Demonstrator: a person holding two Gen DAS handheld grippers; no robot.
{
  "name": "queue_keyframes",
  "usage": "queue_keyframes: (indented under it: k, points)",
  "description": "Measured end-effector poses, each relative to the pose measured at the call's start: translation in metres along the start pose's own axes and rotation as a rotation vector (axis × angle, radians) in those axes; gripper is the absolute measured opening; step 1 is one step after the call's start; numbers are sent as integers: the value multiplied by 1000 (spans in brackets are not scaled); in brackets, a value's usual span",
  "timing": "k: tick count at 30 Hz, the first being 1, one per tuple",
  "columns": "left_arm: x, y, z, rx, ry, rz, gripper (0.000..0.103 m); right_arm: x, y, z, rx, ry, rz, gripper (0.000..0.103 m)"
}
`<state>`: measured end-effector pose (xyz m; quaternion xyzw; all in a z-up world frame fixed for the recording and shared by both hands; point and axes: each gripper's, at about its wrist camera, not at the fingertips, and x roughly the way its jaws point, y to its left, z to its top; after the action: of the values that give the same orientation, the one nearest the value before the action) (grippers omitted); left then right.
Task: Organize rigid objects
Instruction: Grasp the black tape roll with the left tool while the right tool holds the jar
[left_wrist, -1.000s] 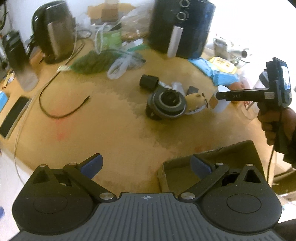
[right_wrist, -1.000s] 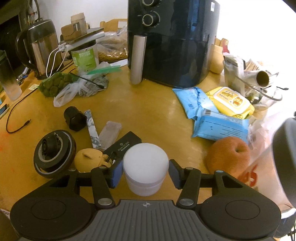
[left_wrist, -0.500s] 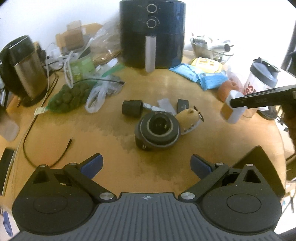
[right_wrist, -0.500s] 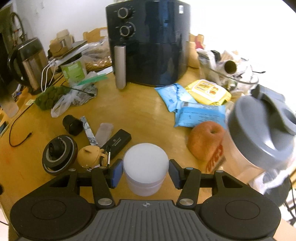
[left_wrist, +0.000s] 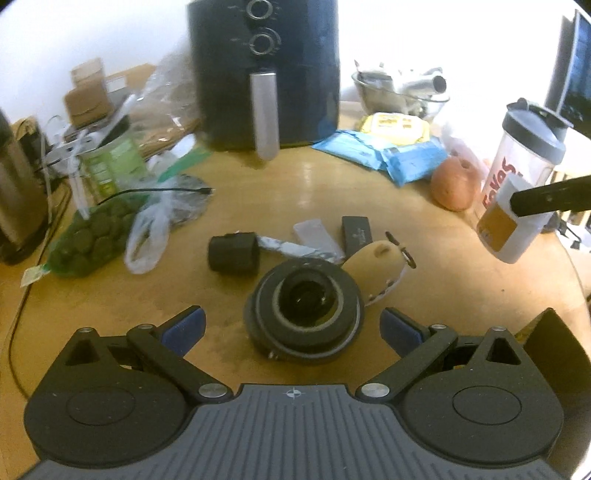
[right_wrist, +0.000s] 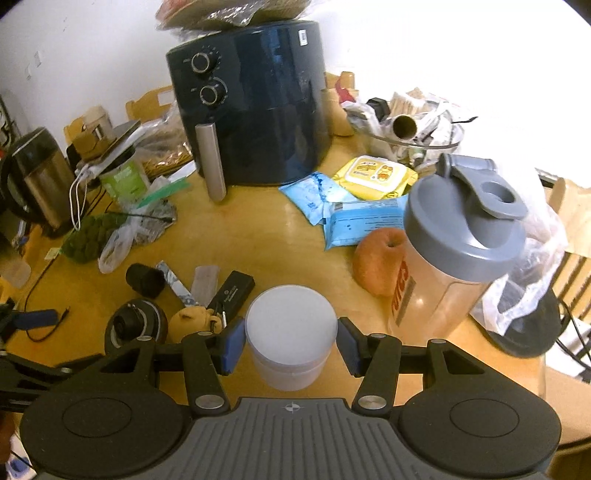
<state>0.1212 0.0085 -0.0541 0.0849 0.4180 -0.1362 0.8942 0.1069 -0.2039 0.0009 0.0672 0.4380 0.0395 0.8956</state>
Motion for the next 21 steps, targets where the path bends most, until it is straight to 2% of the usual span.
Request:
queue_keyframes:
  k: [14,15,16,21]
  points:
    - [49,-4,1,33,37,-35,102,-27,-14,-8,50,-20,-24,56]
    - [50,-4,2,36,37,-38,93,-29,-16,-9,55,-22,-27,56]
    - [51,-4,2,38,40,-42,89,-30,-18,-10,59,-22,-30,56]
    - [52,-3,4,27,39,-36,88,-37,-23,-13,62,-27,-31,56]
